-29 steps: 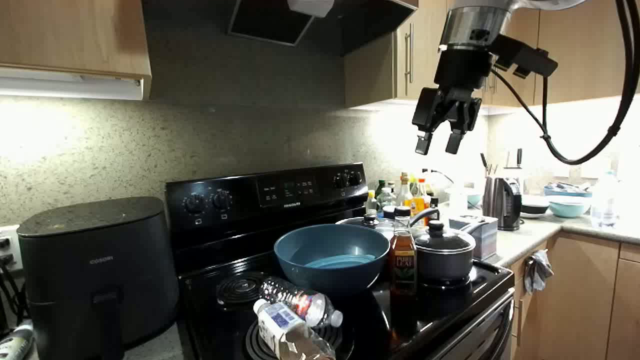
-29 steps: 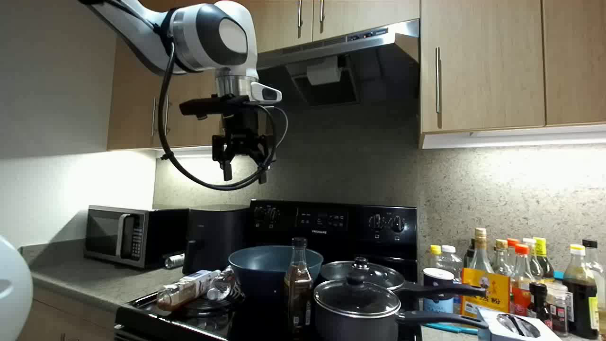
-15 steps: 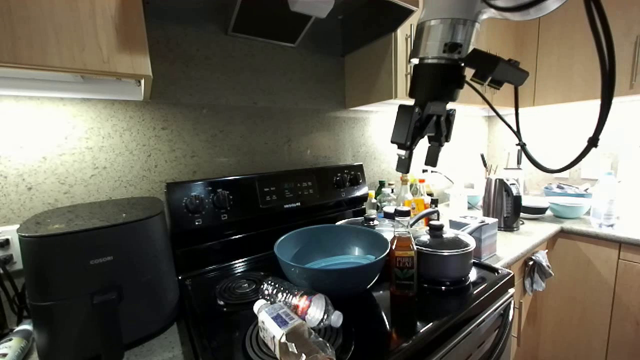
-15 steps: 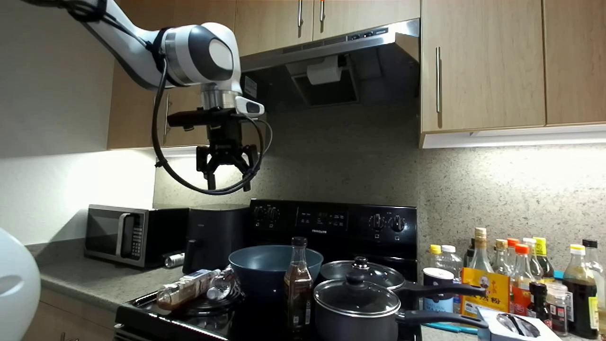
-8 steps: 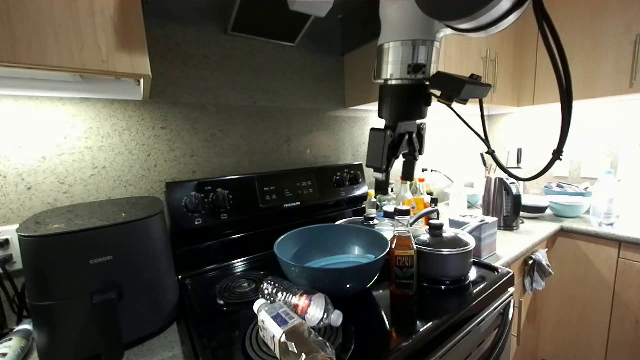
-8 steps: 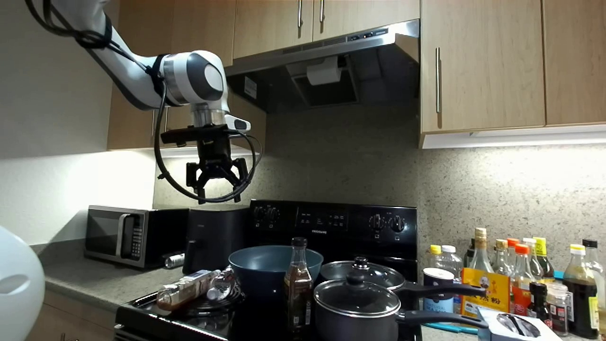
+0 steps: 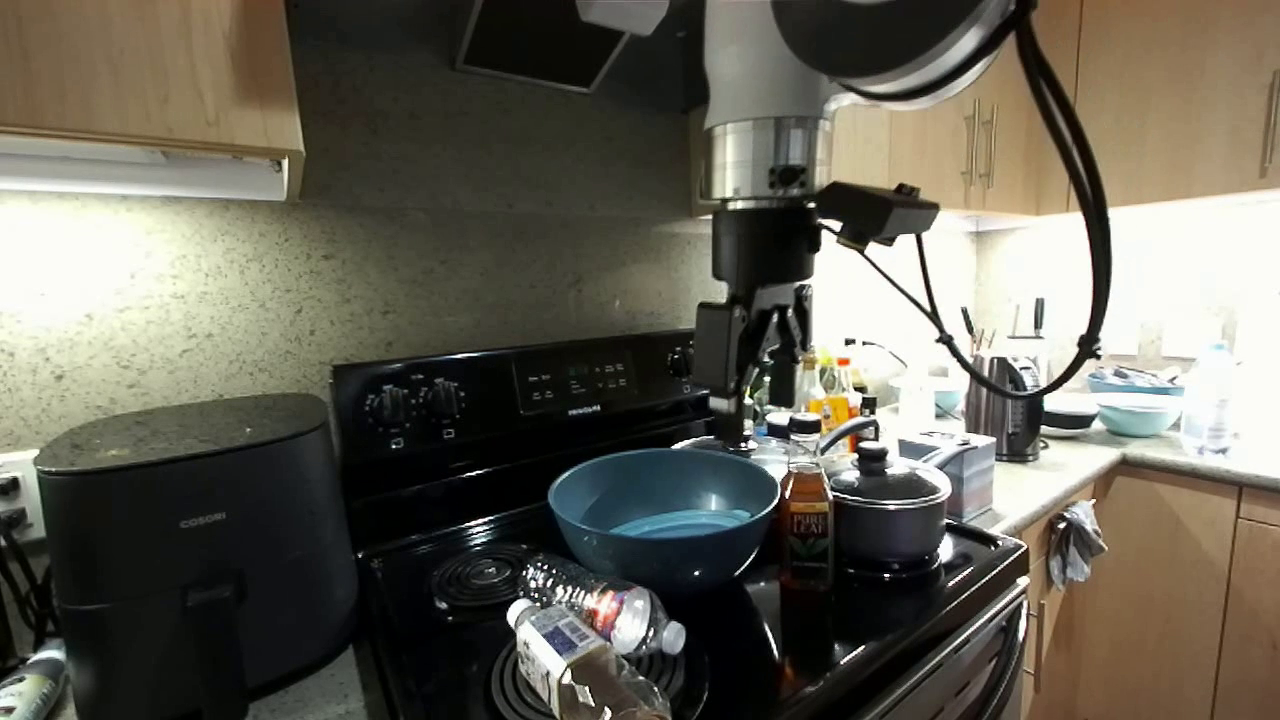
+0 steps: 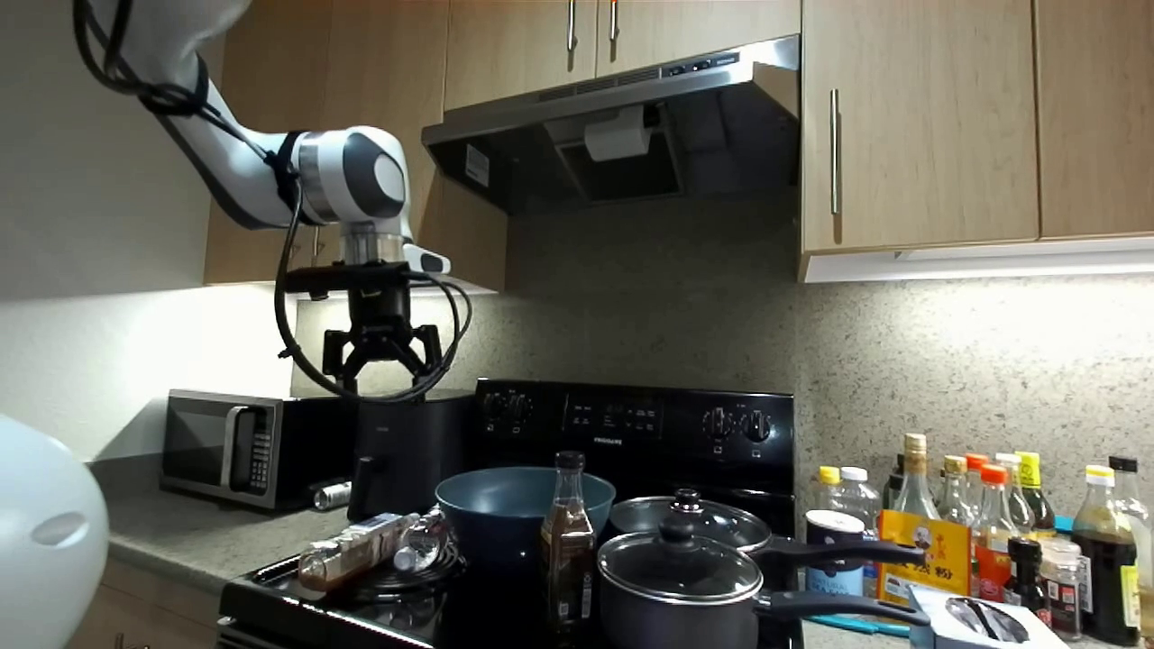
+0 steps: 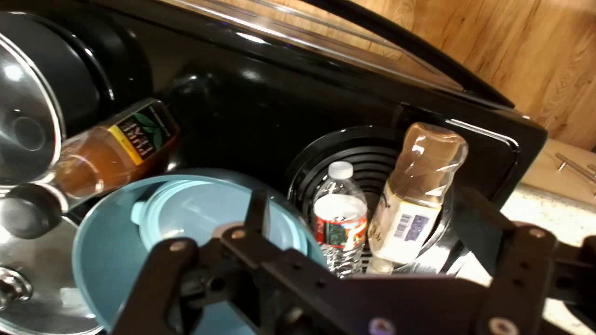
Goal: Put the two bottles on the stove in the bowl.
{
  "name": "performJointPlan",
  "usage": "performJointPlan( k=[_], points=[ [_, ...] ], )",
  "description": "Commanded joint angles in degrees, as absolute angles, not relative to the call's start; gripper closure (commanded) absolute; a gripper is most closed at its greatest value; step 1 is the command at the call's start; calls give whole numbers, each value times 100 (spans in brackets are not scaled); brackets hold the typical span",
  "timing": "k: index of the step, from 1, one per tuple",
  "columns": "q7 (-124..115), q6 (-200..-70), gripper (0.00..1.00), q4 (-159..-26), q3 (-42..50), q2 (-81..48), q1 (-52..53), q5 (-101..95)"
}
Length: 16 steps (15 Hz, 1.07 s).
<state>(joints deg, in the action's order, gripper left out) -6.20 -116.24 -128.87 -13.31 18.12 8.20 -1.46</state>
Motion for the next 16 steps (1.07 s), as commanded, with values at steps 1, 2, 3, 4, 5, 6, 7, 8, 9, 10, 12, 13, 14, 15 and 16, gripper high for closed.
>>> performJointPlan(
  k=[1, 2, 3, 4, 5, 6, 7, 8, 9, 10, 12, 13, 14, 15, 16],
  points=[
    [-1003, -11606, 0, -12309, -1642, 768, 1068, -232],
    [-1104, -11567, 0, -12159, -1698, 535, 1130, -269],
    [-1157, -11546, 0, -12039, -1724, 341, 1186, -304],
    [-1116, -11563, 0, -11965, -1707, 228, 1232, -313],
    [-1026, -11608, 0, -12260, -1637, 558, 1256, -188],
    [-1028, -11607, 0, -12140, -1641, 374, 1295, -187],
    [-1027, -11606, 0, -12052, -1637, 254, 1307, -186],
    [-1027, -11606, 0, -12002, -1629, 195, 1308, -186],
    [-1026, -11605, 0, -11978, -1622, 179, 1306, -186],
    [-1026, -11605, 0, -11969, -1618, 180, 1305, -186],
    [-866, -11673, 0, -11938, -1611, 109, 1315, -5],
    [-903, -11771, 0, -11881, -1620, -1, 1331, 102],
    [-906, -11923, 0, -11800, -1635, -143, 1352, 185],
    [-1062, -12053, 0, -11661, -1651, -336, 1377, 233],
    [-1083, -12131, 0, -11541, -1660, -496, 1410, 270]
  ],
)
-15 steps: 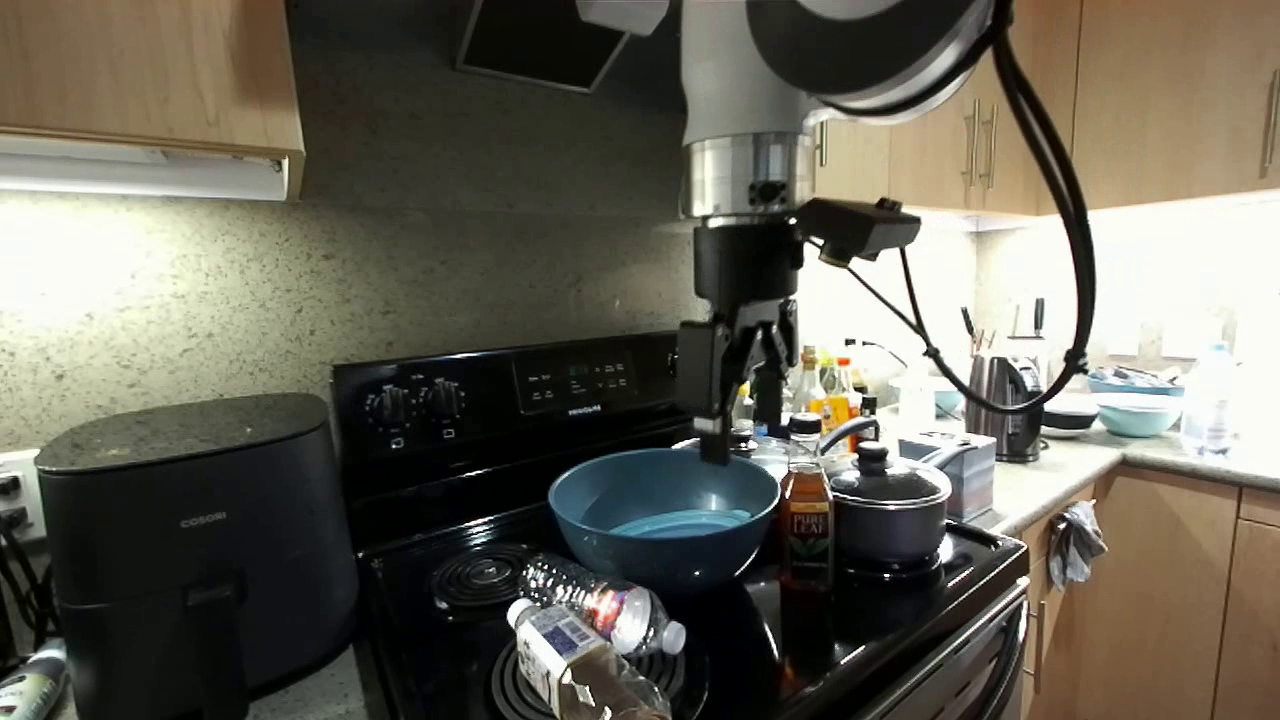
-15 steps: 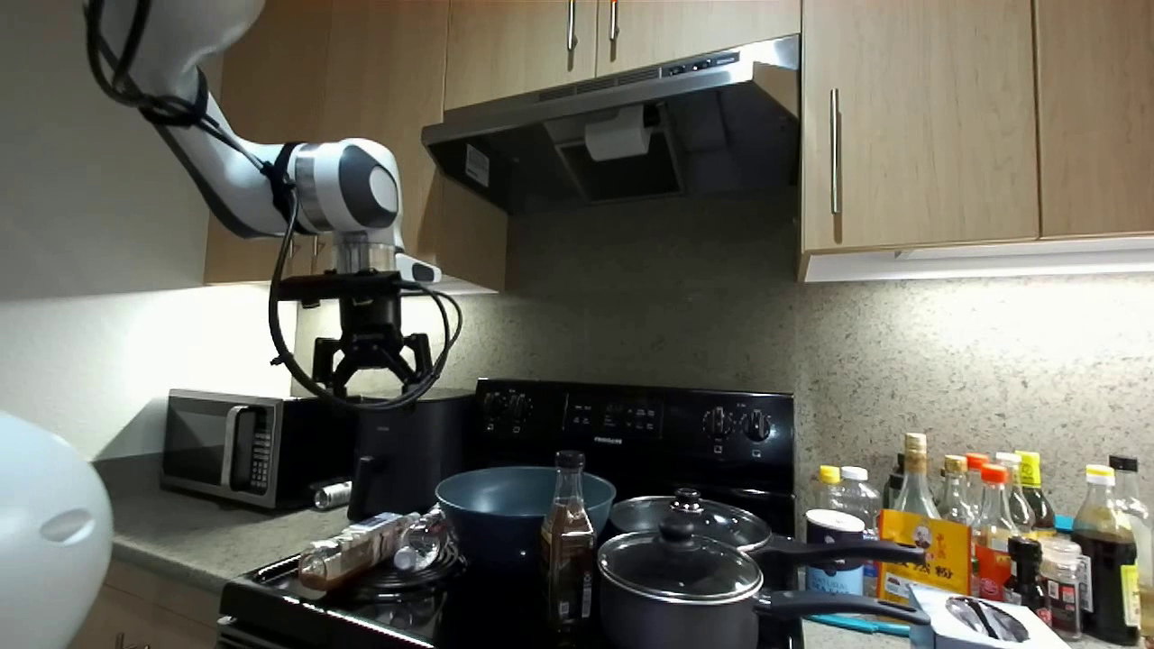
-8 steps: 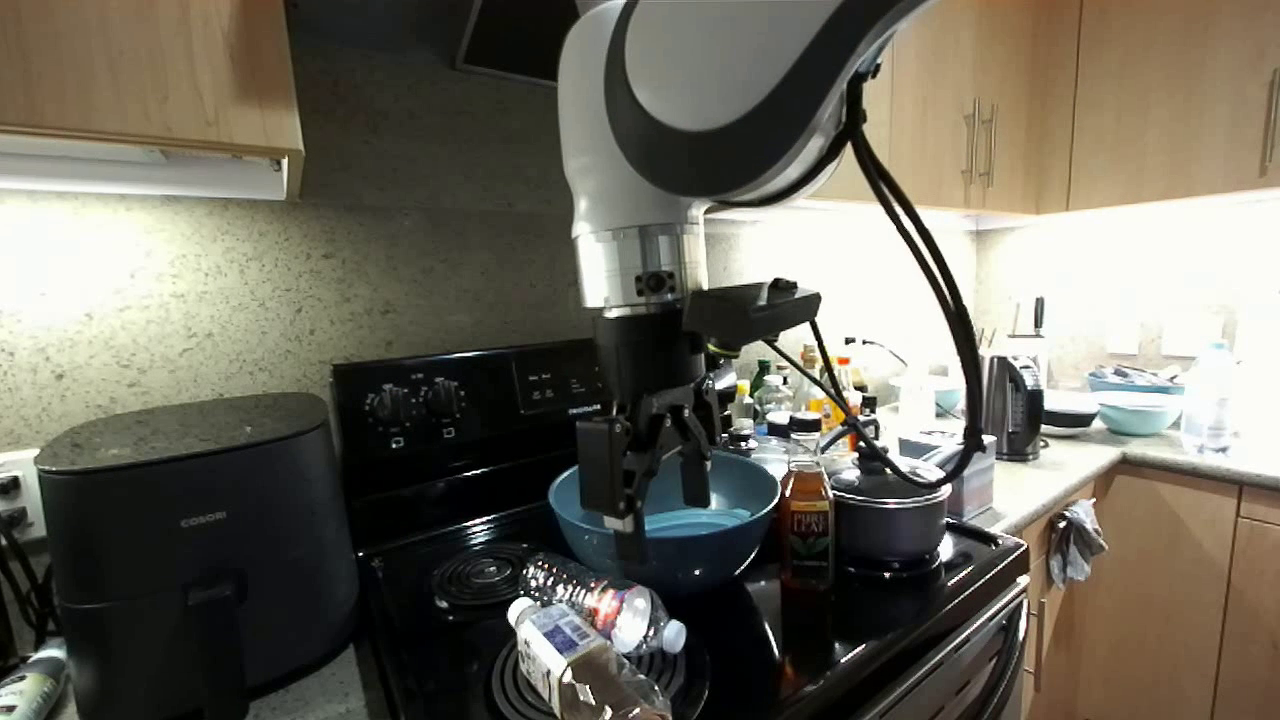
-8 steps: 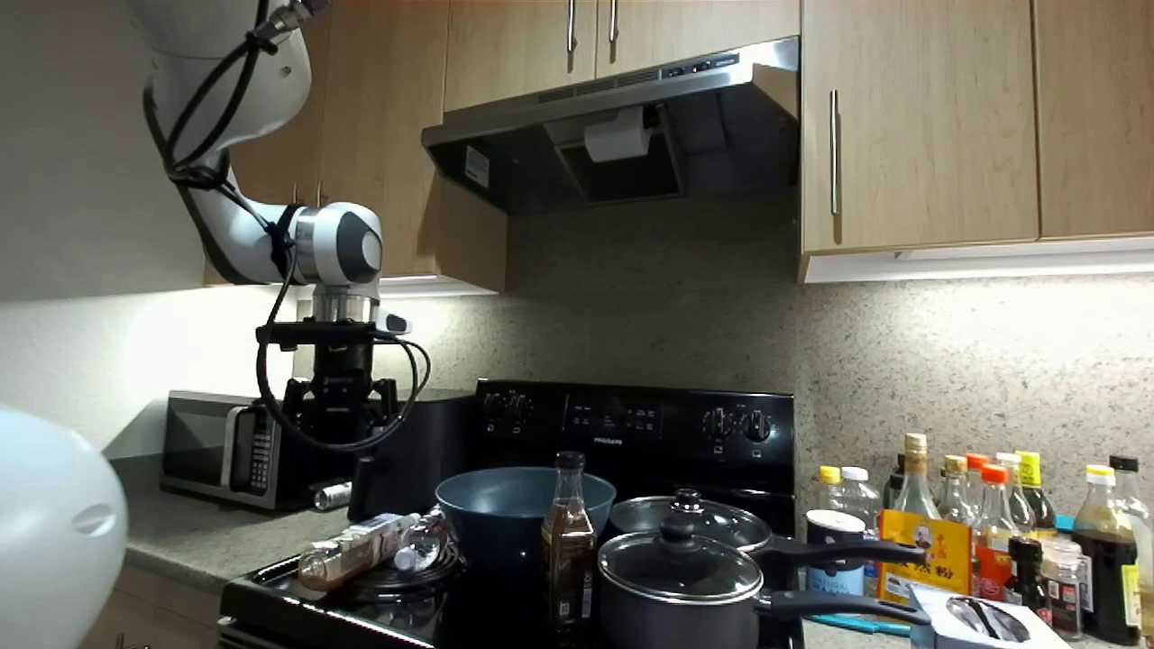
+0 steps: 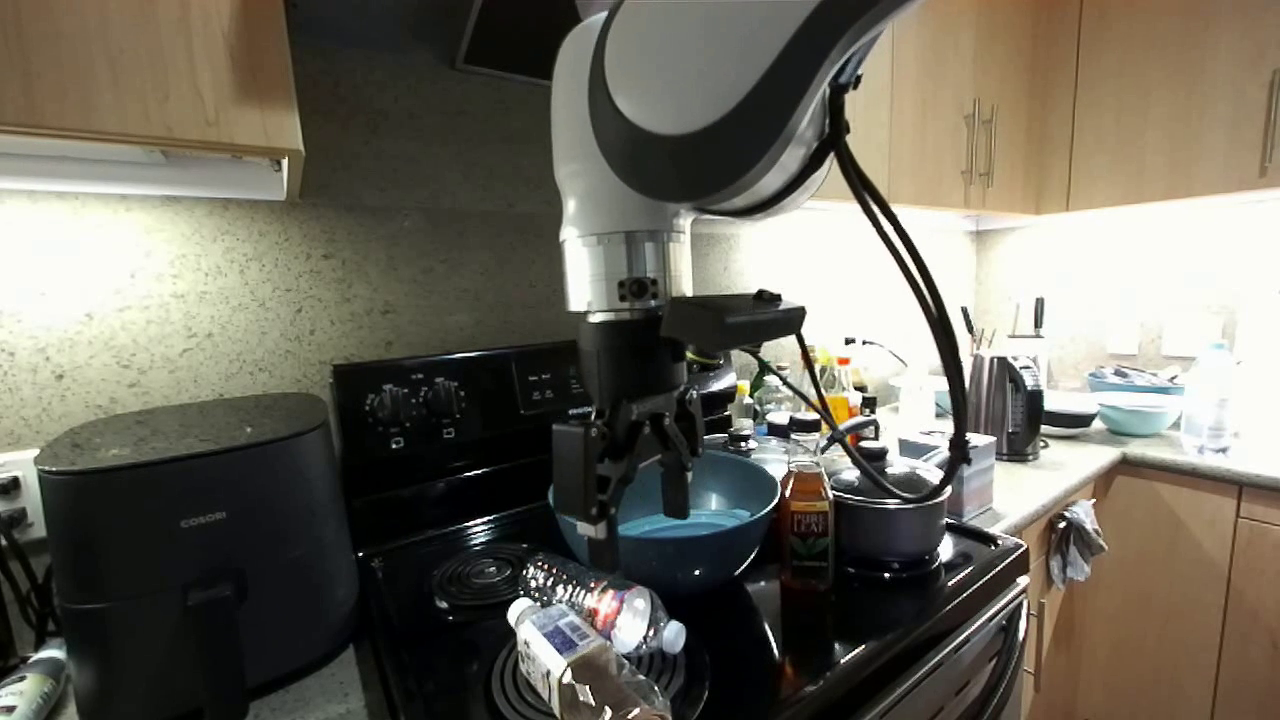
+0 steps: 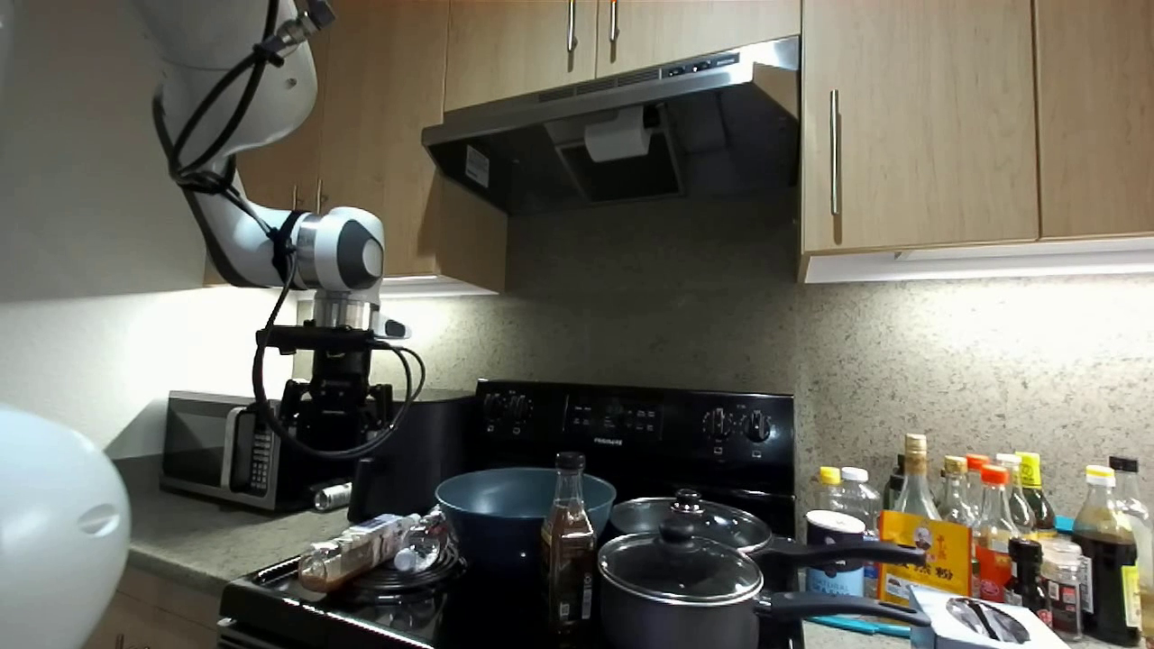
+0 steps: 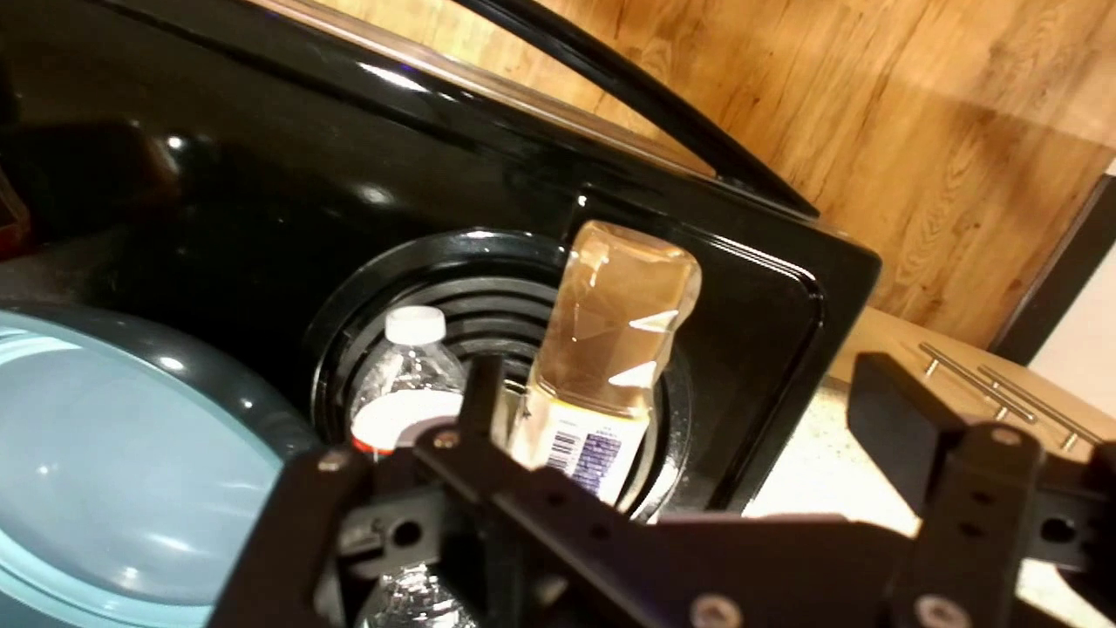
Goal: Put the two bottles on the stove in the bowl.
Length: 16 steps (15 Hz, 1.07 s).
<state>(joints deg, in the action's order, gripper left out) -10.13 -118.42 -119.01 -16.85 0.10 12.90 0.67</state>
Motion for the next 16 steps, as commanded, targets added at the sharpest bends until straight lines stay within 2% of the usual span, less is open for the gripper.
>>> performJointPlan(
  k=[1, 9, 16],
  points=[
    [-1188, -12202, 0, -11397, -1669, -692, 1456, 215],
    [-1798, -12180, 0, -10712, -1396, -1828, 1807, -151],
    [-2606, -12207, 0, -10643, -970, -2110, 1945, -231]
  ],
)
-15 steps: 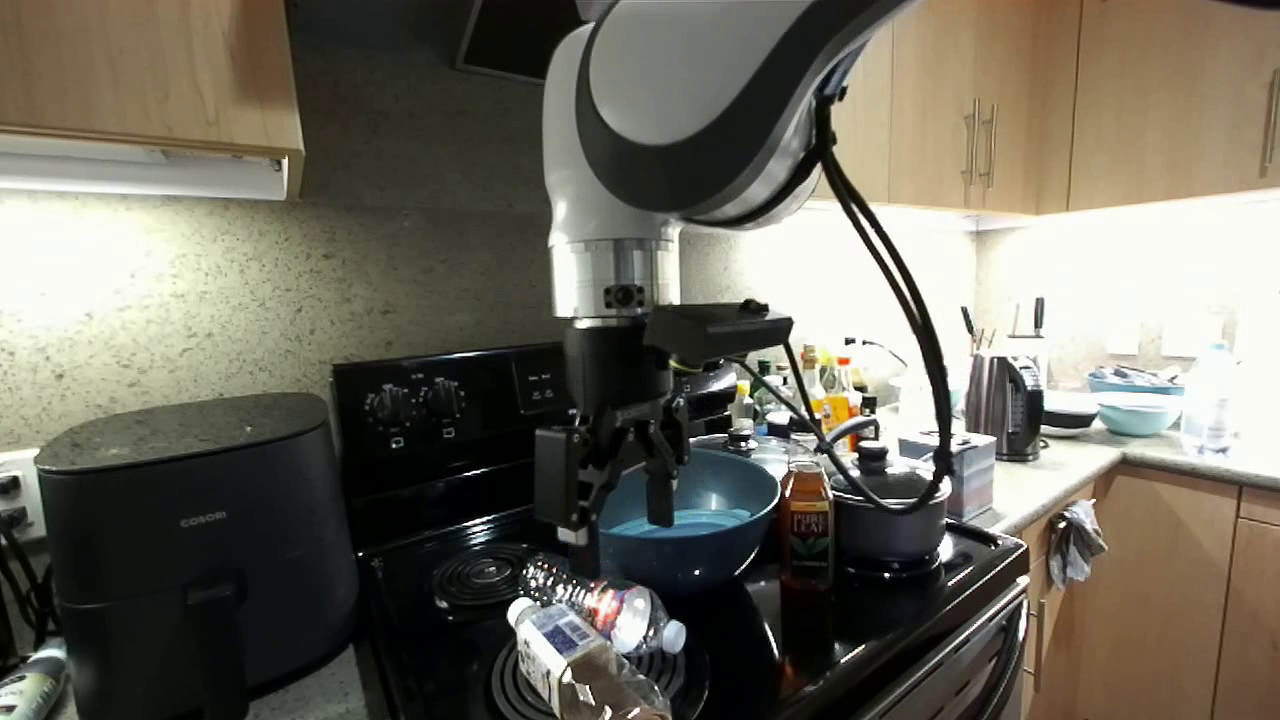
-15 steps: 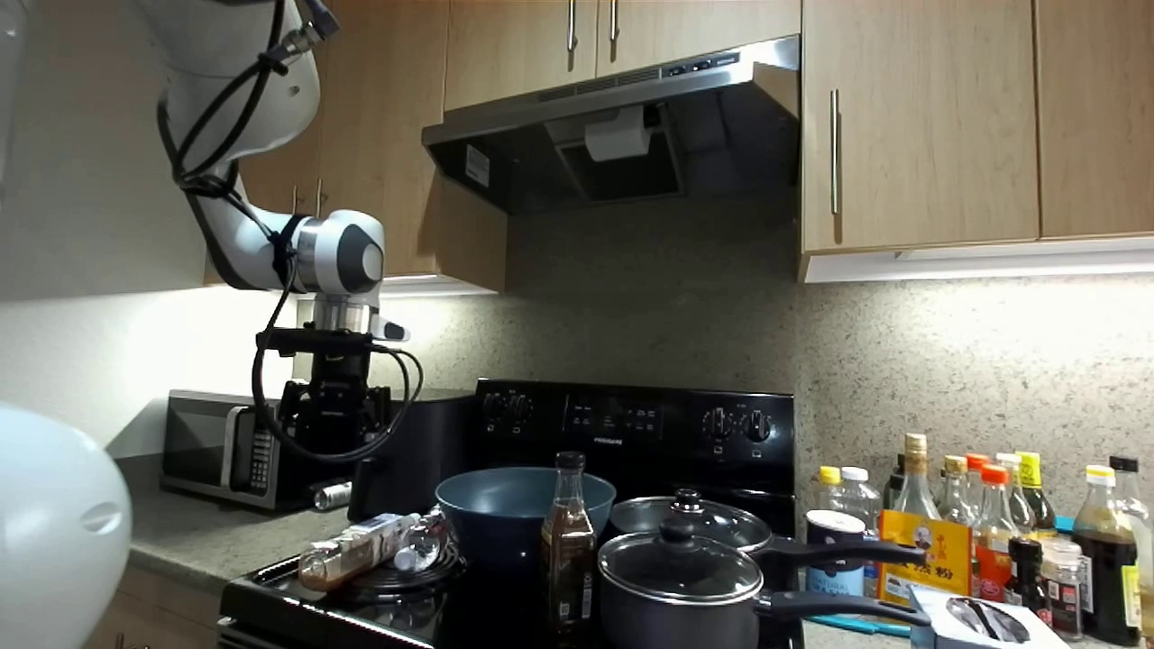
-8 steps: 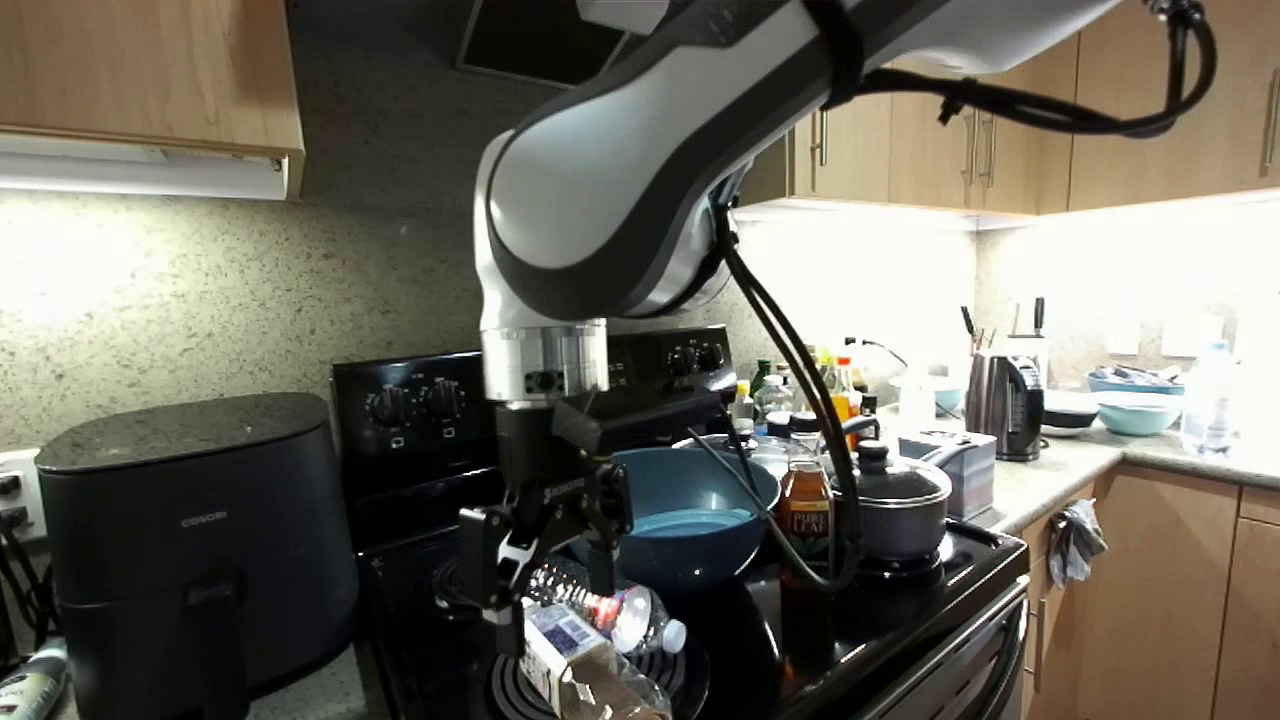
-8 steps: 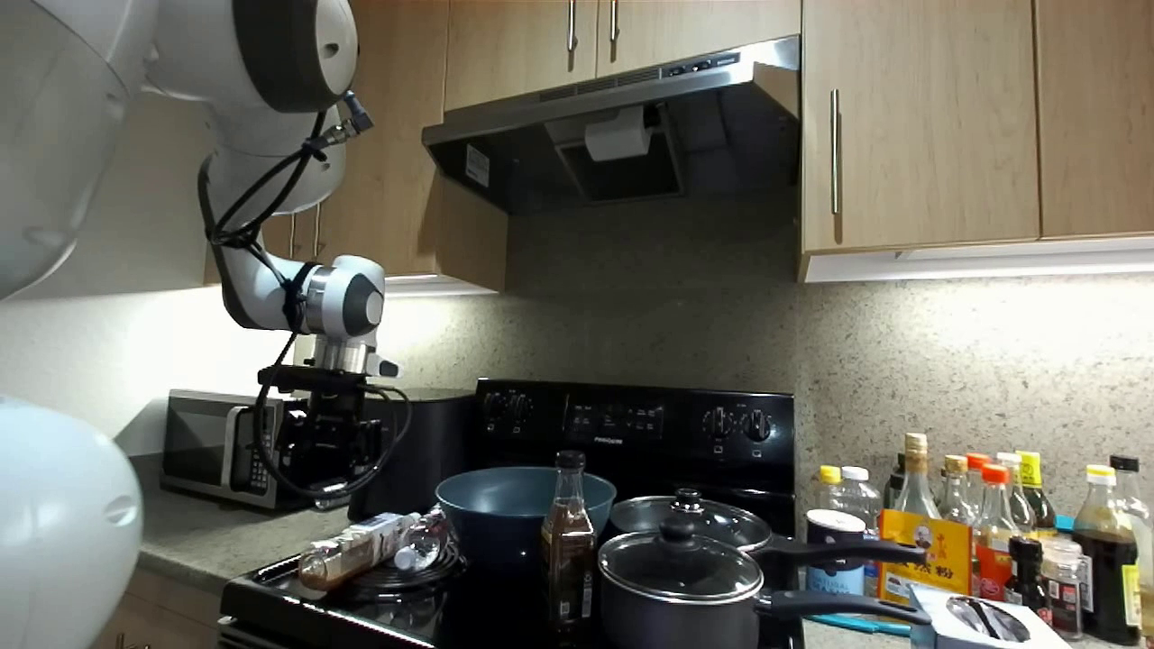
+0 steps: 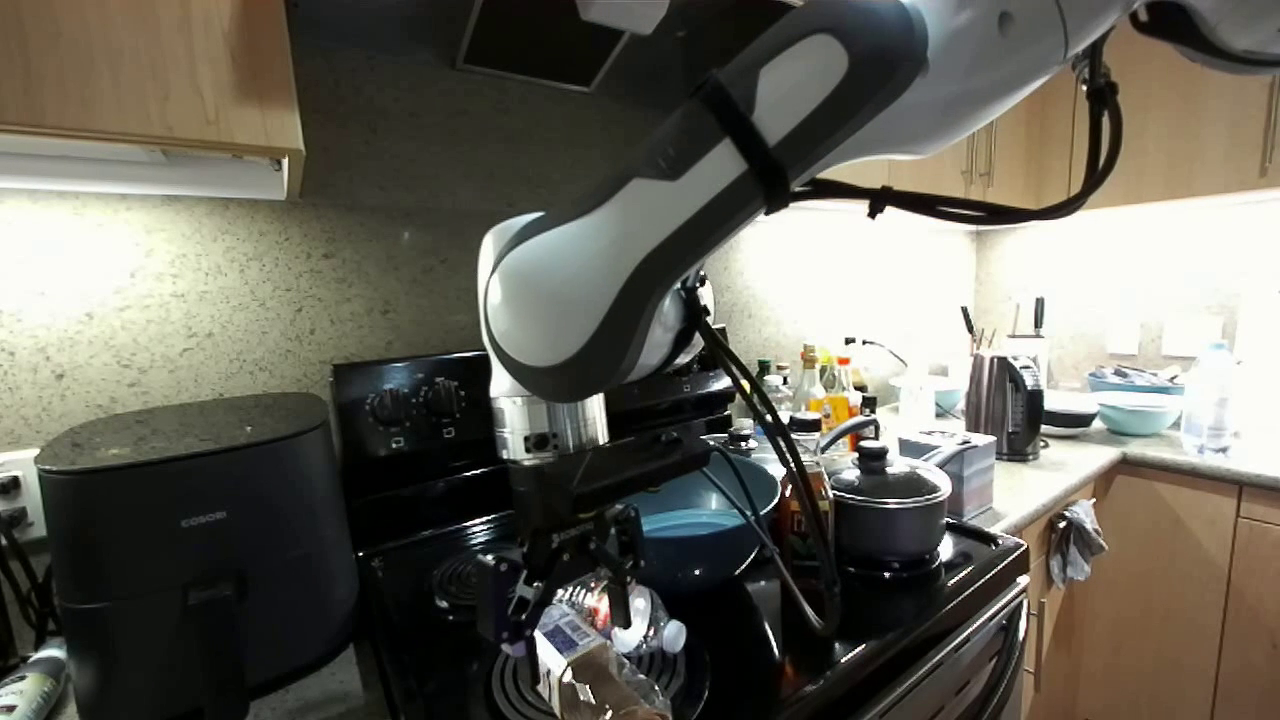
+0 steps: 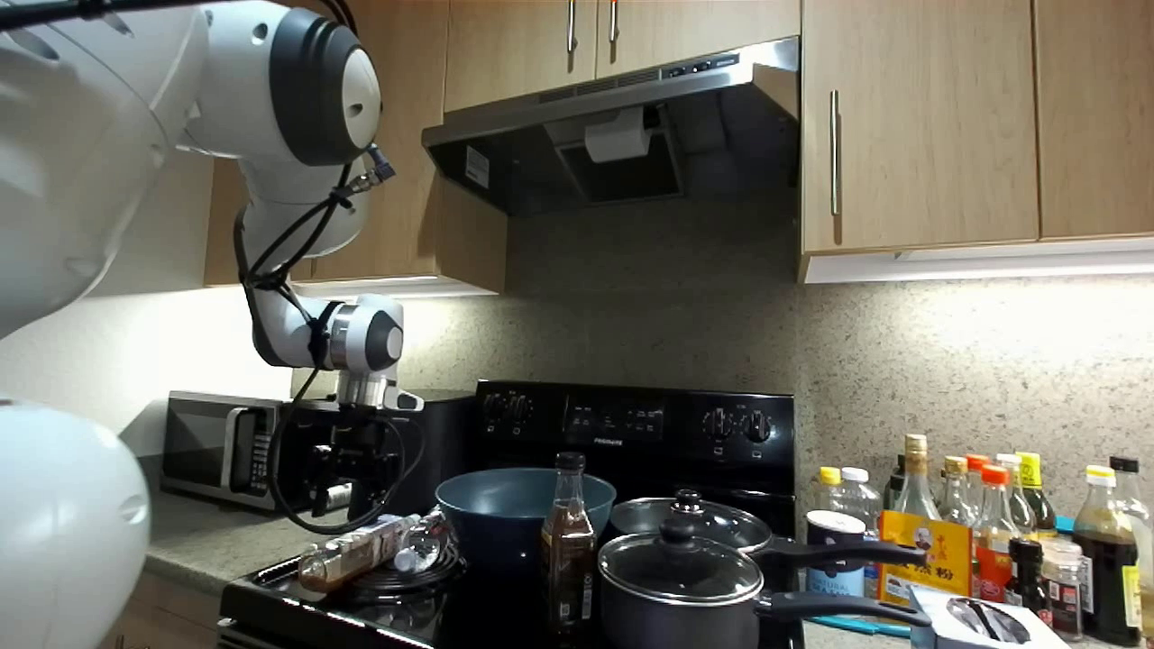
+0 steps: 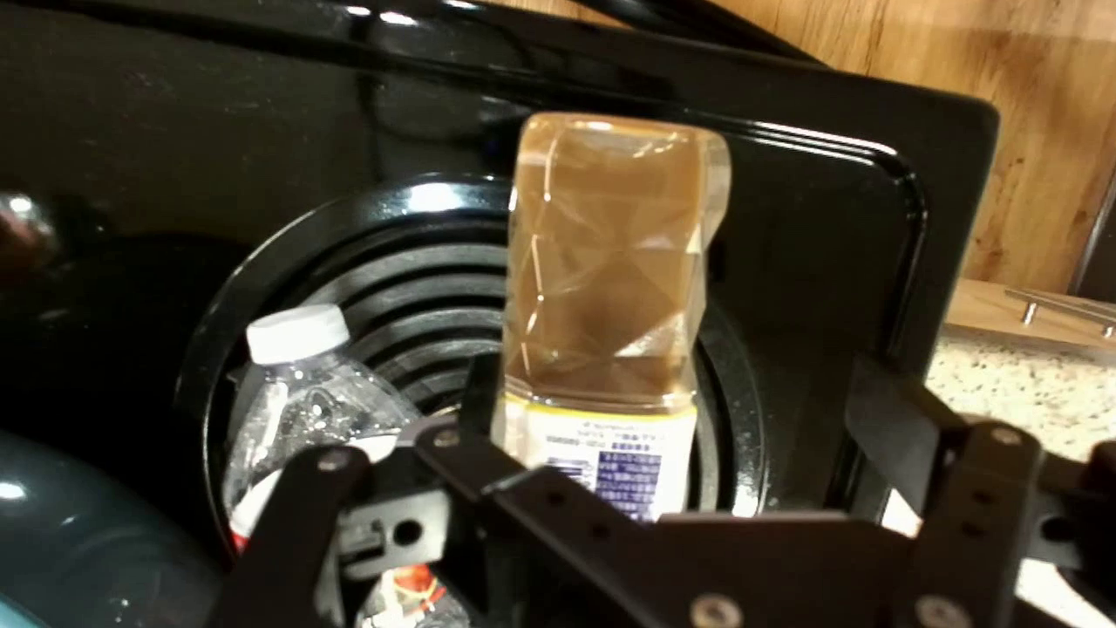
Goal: Put the two bottles on the stove in the bowl.
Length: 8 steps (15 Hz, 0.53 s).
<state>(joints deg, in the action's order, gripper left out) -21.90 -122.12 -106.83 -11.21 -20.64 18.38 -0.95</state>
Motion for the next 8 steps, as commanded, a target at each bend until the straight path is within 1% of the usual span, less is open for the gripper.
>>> performJointPlan(
  k=[1, 8],
  points=[
    [-2655, -12157, 0, -10611, -949, -2152, 1940, -191],
    [-2636, -11945, 0, -10323, -858, -2554, 1977, -186]
  ],
)
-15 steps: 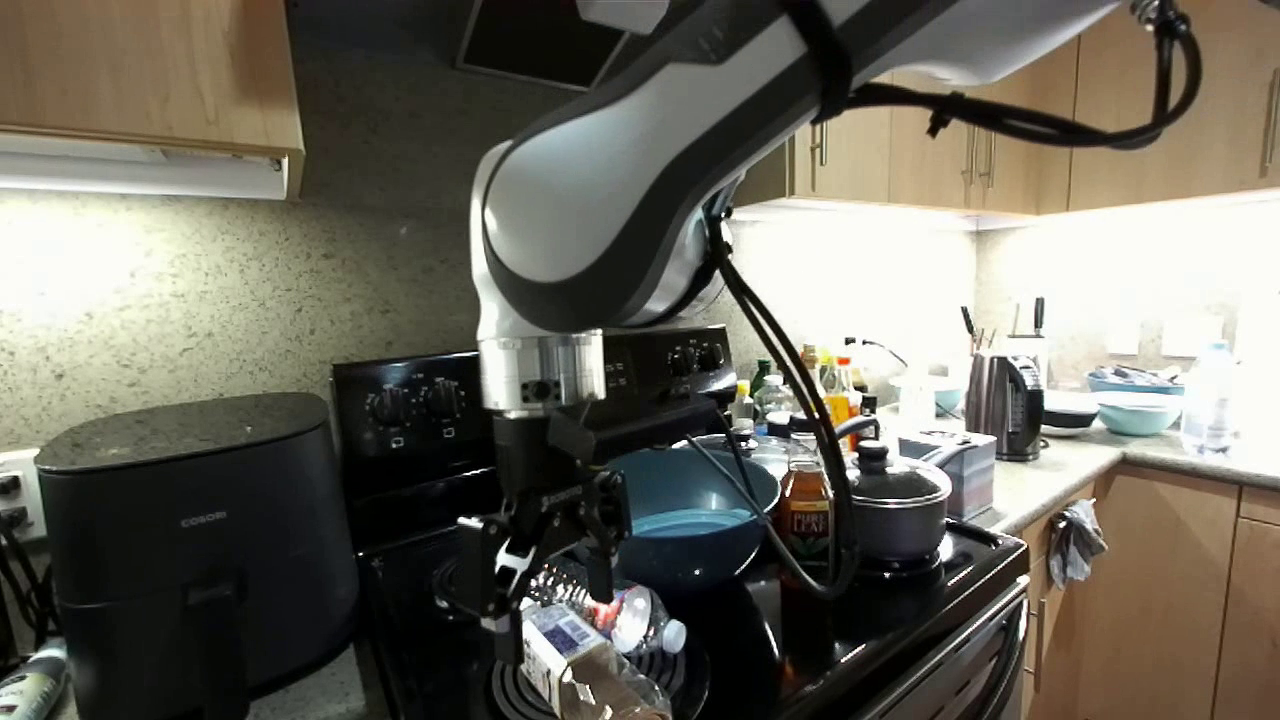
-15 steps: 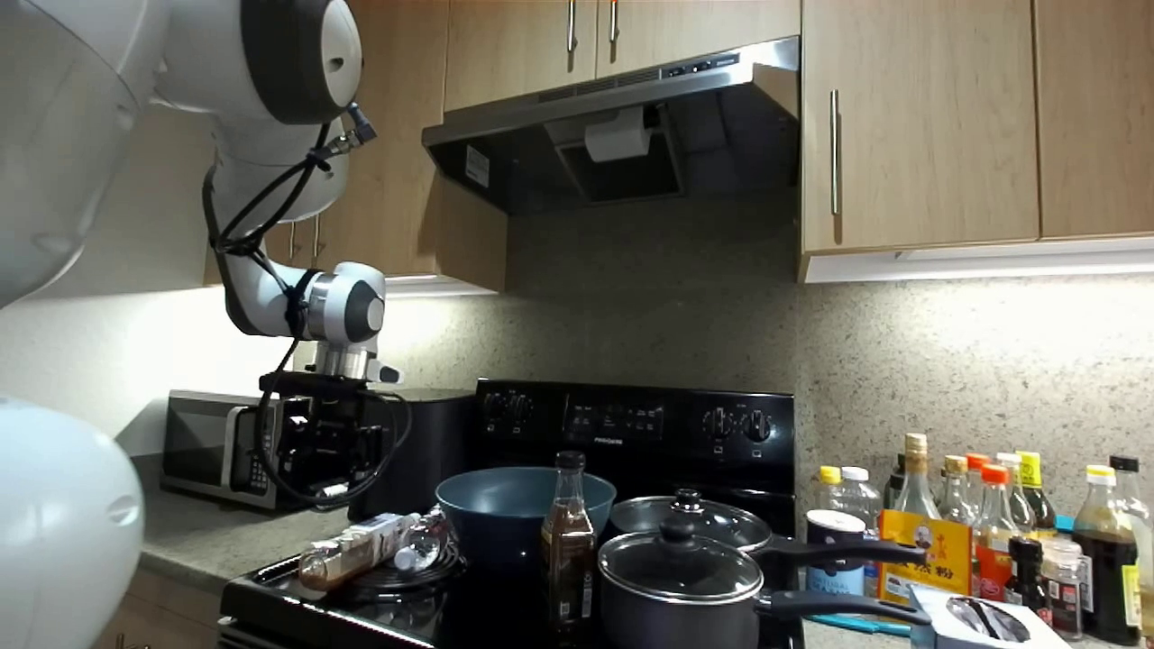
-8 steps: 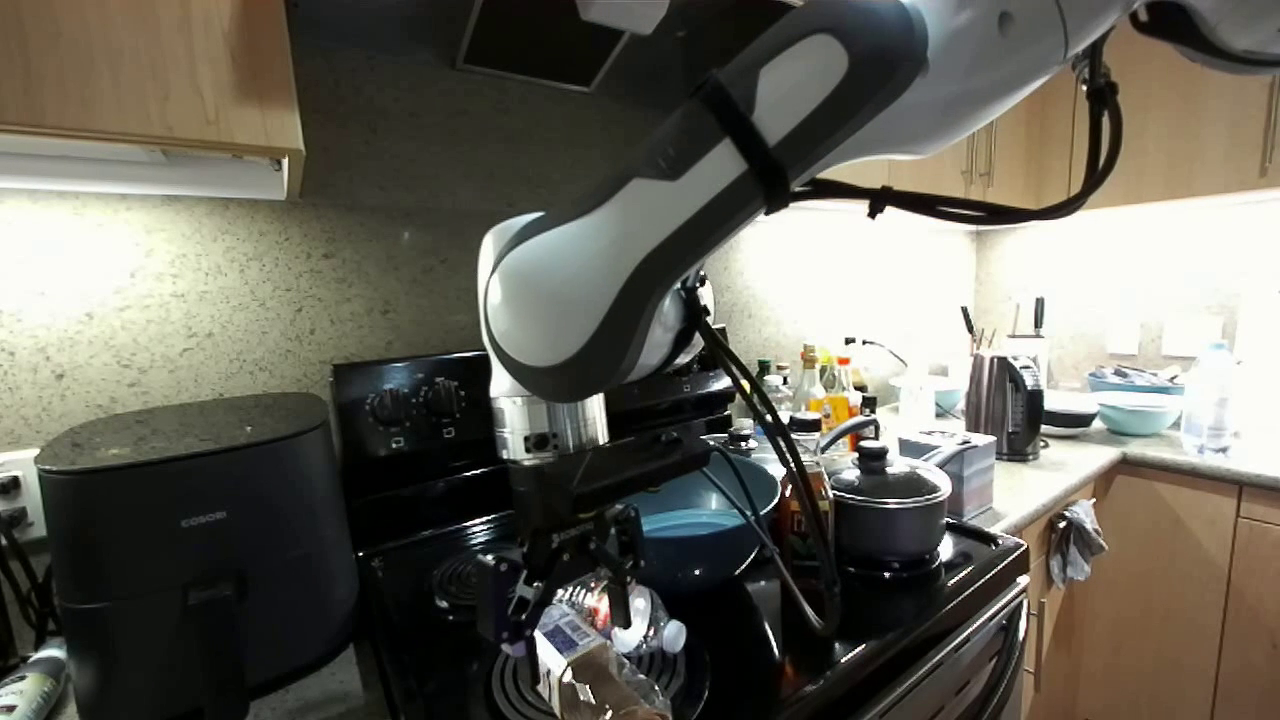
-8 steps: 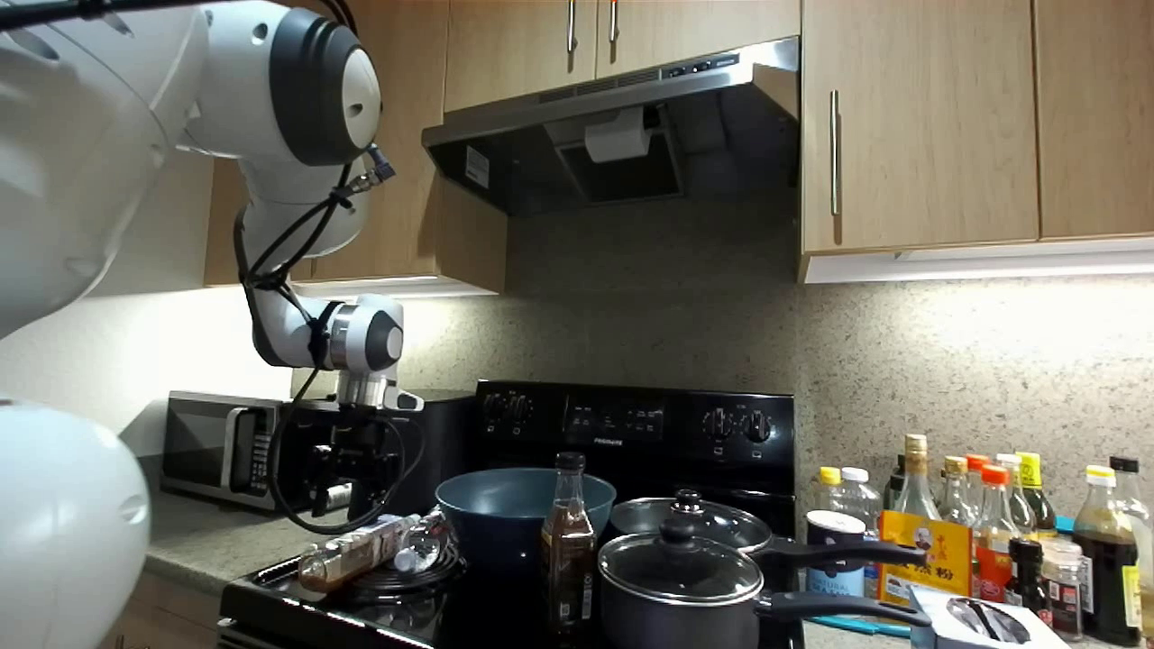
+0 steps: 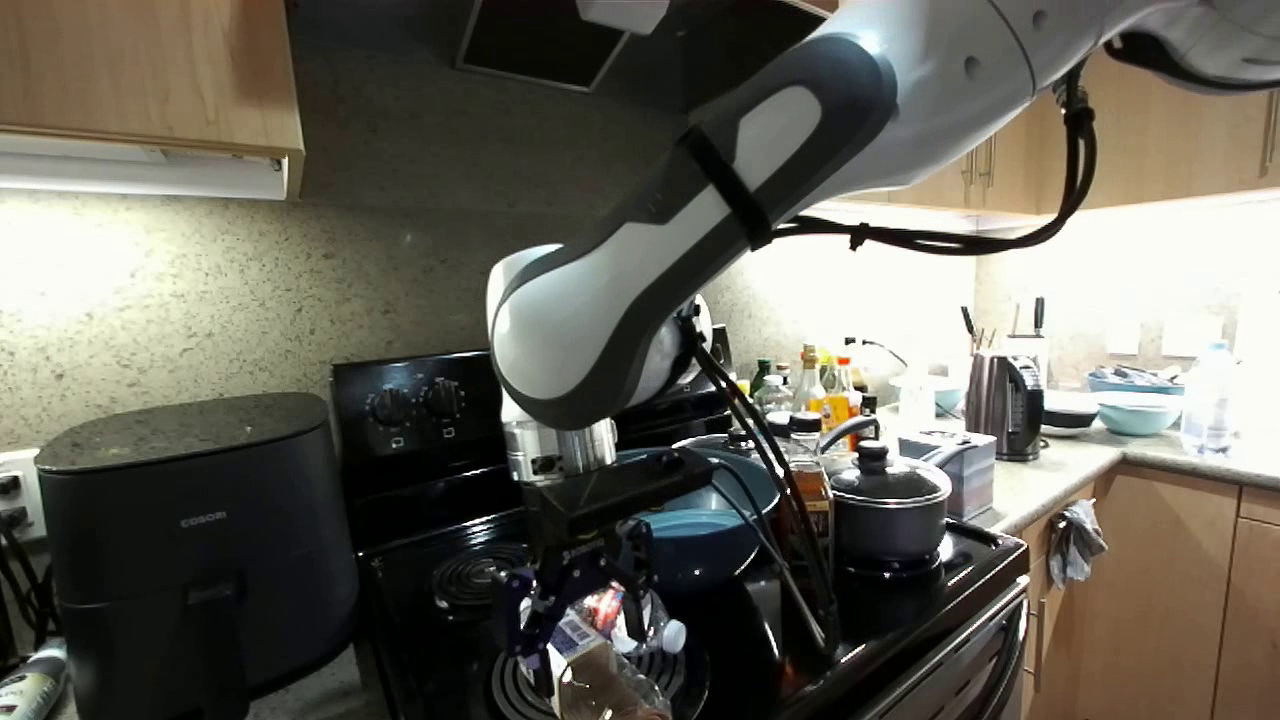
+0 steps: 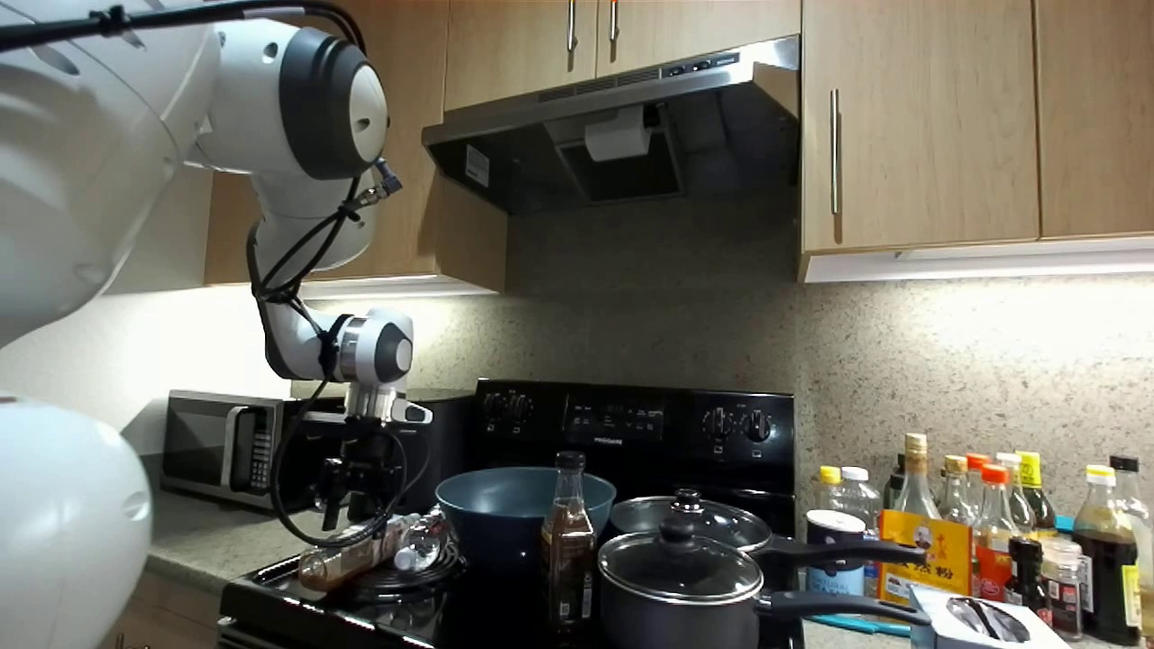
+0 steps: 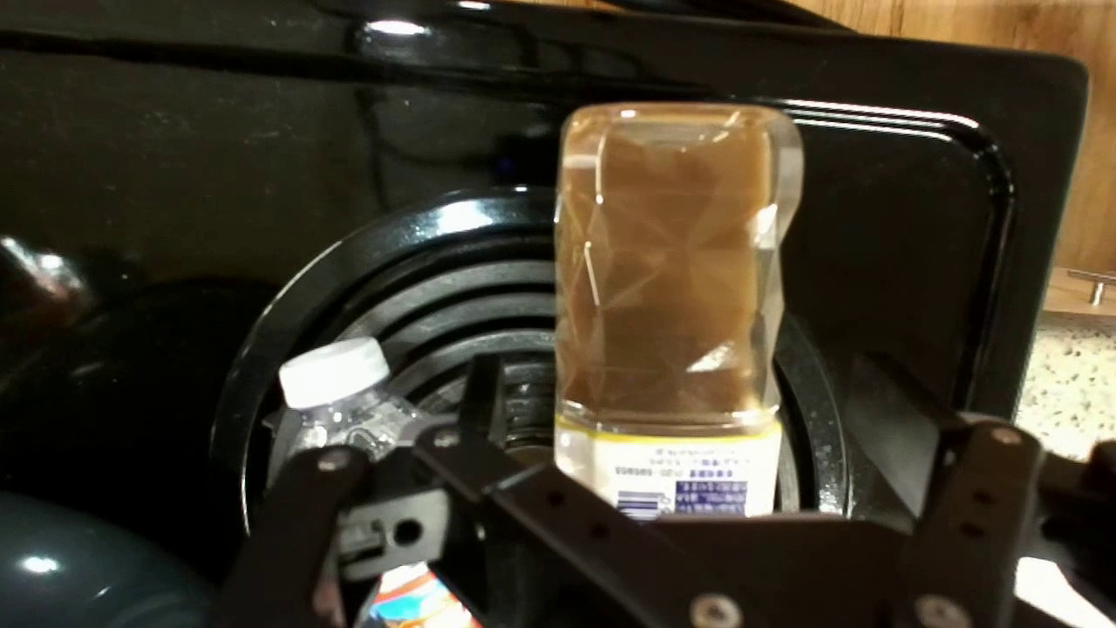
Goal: Put the two bottles on the stove in the bowl.
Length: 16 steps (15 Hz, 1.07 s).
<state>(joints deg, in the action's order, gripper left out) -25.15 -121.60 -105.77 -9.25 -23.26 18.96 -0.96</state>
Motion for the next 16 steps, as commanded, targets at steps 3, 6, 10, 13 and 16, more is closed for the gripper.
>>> performJointPlan(
  k=[3, 6, 10, 13, 16],
  points=[
    [-2537, -11795, 0, -10122, -858, -2779, 1951, -85],
    [-2482, -11585, 33, -9920, -857, -2976, 1941, -21],
    [-2501, -11484, 59, -9756, -839, -3075, 1957, -22],
    [-2550, -11516, 68, -9774, -828, -2976, 1968, -36],
    [-2587, -11590, 72, -9925, -857, -2708, 1958, 28]
  ],
)
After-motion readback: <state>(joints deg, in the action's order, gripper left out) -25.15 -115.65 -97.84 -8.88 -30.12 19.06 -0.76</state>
